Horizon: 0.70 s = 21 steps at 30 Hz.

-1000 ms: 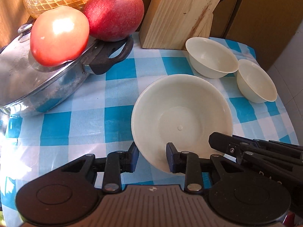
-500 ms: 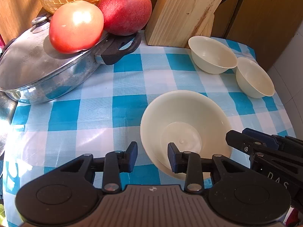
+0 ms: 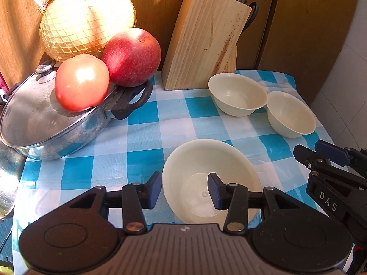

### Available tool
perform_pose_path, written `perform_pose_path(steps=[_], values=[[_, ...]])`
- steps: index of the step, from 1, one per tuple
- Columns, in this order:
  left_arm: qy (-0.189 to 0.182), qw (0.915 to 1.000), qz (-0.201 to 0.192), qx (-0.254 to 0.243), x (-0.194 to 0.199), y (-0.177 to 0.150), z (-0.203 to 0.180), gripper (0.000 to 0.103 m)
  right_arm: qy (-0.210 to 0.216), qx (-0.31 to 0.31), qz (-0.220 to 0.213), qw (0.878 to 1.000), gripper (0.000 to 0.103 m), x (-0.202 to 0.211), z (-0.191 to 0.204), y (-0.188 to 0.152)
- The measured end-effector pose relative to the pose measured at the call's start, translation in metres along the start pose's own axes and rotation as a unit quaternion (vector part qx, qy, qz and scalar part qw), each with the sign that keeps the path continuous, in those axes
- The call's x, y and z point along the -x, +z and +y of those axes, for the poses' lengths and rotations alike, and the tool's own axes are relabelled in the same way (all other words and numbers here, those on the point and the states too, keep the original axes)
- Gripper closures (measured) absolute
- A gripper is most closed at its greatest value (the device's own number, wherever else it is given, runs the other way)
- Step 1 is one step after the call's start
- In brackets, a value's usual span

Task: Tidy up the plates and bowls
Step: 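Carry the cream bowl with the right gripper toward the other cream bowls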

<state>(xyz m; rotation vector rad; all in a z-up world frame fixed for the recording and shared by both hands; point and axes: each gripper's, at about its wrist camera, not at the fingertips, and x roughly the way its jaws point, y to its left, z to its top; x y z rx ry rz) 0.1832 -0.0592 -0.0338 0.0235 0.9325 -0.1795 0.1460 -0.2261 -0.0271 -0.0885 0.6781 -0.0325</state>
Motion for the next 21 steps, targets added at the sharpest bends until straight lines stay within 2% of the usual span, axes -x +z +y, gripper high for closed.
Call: perform_pose_path(steps=[4, 10, 14, 21], values=[[0.001, 0.9999, -0.010, -0.010, 0.000, 0.005, -0.008, 0.064, -0.026, 0.013, -0.016, 0.999, 0.063, 0.000, -0.002, 0.001], [-0.001, 0.9997, -0.017, -0.016, -0.003, 0.013, -0.016, 0.063, -0.040, 0.017, -0.020, 0.999, 0.063, -0.006, -0.006, 0.002], [-0.017, 0.9995, -0.025, -0.003, -0.002, 0.024, -0.018, 0.062, -0.036, 0.009, -0.019, 0.999, 0.063, -0.009, -0.010, 0.004], [-0.022, 0.9992, -0.027, -0.018, -0.008, 0.031, -0.027, 0.062, -0.021, -0.014, -0.005, 1.000, 0.063, -0.015, -0.015, 0.004]])
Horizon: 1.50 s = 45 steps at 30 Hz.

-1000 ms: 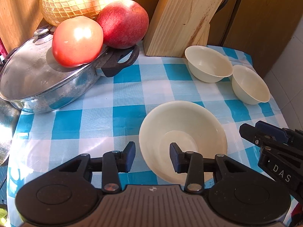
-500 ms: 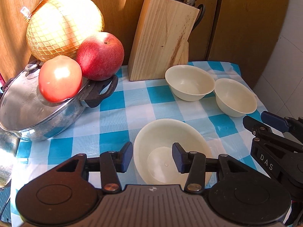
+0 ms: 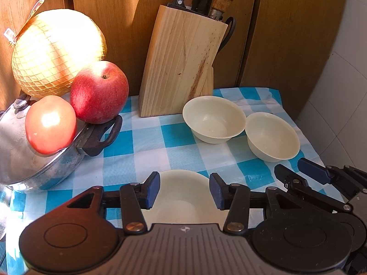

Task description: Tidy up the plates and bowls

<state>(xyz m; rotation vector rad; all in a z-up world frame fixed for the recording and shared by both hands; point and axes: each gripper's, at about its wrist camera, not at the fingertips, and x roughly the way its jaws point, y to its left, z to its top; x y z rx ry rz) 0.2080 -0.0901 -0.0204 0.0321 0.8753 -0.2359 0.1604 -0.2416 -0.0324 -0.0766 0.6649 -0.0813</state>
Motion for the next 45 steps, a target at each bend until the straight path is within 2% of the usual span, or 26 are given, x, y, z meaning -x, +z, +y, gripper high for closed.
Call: perform_pose_path(steps=[21, 31, 34, 45], values=[[-0.001, 0.9999, -0.008, -0.014, -0.018, 0.016, -0.005, 0.060, -0.003, -0.012, -0.017, 1.000, 0.060, -0.009, -0.006, 0.005], [0.005, 0.9998, -0.010, -0.013, -0.032, 0.024, -0.005, 0.059, 0.008, -0.011, -0.023, 1.000, 0.060, -0.023, -0.009, 0.014], [0.007, 0.9999, -0.011, -0.008, -0.037, 0.028, -0.004, 0.059, 0.024, -0.019, -0.021, 0.999, 0.060, -0.030, -0.015, 0.024], [-0.001, 0.9994, 0.000, 0.033, -0.071, 0.046, 0.004, 0.058, 0.096, -0.078, 0.028, 0.992, 0.060, -0.079, -0.032, 0.061]])
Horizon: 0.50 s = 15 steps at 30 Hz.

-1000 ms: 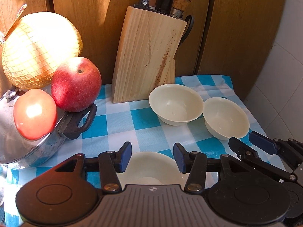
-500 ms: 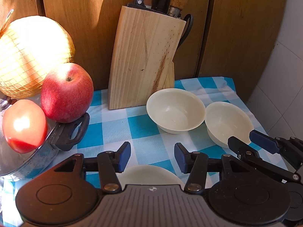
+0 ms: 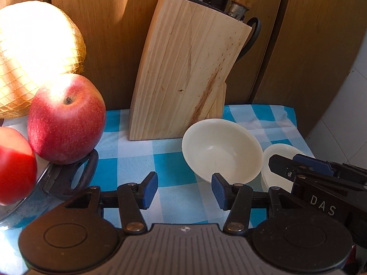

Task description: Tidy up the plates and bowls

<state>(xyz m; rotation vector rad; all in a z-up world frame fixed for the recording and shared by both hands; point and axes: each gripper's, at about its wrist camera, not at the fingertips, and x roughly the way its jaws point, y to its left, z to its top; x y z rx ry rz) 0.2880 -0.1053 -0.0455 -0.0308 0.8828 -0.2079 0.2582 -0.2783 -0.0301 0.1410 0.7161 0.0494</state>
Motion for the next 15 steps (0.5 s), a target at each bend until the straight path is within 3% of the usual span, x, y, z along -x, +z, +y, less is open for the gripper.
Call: perform_pose_path(steps=[7, 15], values=[[-0.011, 0.9986, 0.029, 0.043, -0.031, 0.013, 0.008, 0.058, 0.021, -0.017, 0.005, 1.000, 0.060, -0.026, -0.003, 0.019], [-0.005, 0.9980, 0.039, 0.049, -0.055, 0.018, 0.003, 0.058, 0.046, -0.042, 0.019, 0.998, 0.061, -0.060, -0.010, 0.024]])
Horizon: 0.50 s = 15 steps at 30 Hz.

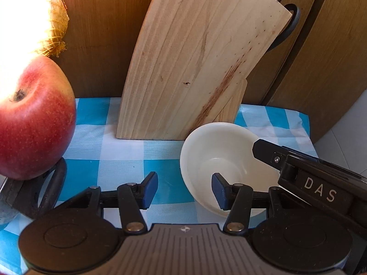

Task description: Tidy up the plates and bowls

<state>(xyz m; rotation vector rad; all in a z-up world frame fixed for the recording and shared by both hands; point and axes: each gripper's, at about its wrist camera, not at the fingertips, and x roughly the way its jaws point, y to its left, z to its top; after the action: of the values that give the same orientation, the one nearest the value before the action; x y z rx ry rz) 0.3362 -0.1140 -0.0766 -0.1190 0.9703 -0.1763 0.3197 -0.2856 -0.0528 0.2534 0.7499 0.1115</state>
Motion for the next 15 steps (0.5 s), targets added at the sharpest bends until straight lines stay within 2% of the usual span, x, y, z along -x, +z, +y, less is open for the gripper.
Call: perform_pose_path(steps=[8, 11, 15], values=[[-0.007, 0.9998, 0.011, 0.015, -0.015, 0.003, 0.007, 0.058, -0.002, -0.029, 0.002, 1.000, 0.069, -0.012, -0.012, 0.001], [-0.012, 0.9998, 0.009, 0.014, -0.015, 0.002, 0.008, 0.058, -0.011, -0.033, -0.027, 0.999, 0.067, -0.005, -0.014, 0.004], [-0.013, 0.9997, 0.011, 0.016, -0.017, 0.002, 0.008, 0.058, -0.027, -0.026, -0.013, 0.999, 0.066, -0.012, -0.017, 0.003]])
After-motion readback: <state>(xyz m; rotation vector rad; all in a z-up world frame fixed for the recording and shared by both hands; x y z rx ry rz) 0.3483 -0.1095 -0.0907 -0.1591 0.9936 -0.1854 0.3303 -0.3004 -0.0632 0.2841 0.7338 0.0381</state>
